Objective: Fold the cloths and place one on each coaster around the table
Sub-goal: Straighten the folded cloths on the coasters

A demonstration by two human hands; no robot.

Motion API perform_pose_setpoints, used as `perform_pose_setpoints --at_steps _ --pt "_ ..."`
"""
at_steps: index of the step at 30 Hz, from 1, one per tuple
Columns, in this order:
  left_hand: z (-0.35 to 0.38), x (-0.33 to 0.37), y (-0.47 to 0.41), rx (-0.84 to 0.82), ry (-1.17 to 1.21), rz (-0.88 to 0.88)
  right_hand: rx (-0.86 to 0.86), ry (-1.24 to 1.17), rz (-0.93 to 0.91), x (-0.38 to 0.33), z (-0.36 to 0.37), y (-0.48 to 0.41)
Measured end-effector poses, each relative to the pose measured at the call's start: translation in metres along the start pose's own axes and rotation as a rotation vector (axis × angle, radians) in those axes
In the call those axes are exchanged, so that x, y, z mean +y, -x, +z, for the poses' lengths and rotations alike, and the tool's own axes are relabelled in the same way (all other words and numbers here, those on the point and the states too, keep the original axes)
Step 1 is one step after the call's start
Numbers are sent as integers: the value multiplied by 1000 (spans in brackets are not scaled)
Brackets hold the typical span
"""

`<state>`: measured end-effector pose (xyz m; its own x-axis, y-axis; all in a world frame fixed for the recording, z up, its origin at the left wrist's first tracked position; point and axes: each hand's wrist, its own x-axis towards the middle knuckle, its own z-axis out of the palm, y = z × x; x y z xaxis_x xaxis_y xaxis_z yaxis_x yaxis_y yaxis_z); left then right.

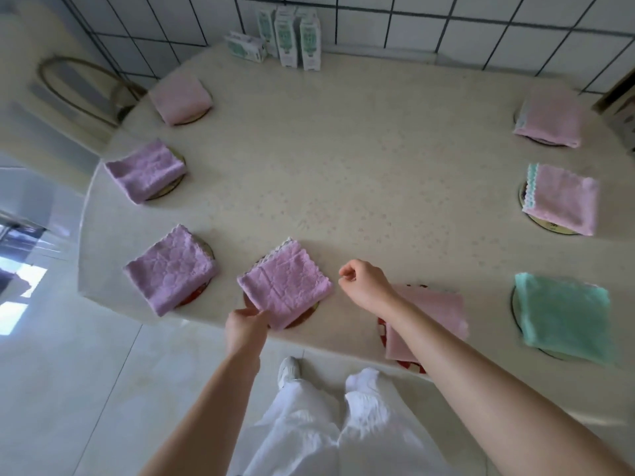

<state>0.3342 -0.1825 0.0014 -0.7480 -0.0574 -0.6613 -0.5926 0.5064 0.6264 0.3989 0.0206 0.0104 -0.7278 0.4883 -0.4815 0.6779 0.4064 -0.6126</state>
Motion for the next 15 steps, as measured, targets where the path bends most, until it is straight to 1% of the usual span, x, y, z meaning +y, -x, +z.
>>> perform_pose_setpoints --at_steps 2,5,10,15 --pt "-9 0 -13 -103 82 -80 15 -24 61 -16 15 -10" --pt "-13 -1 -28 -204 153 -165 9 1 148 -31 32 -20" --pt "-16 7 -38 -271 266 -280 7 -17 220 -44 47 -22" --pt "-17 10 -47 -259 186 -273 -7 -170 269 -49 49 -18"
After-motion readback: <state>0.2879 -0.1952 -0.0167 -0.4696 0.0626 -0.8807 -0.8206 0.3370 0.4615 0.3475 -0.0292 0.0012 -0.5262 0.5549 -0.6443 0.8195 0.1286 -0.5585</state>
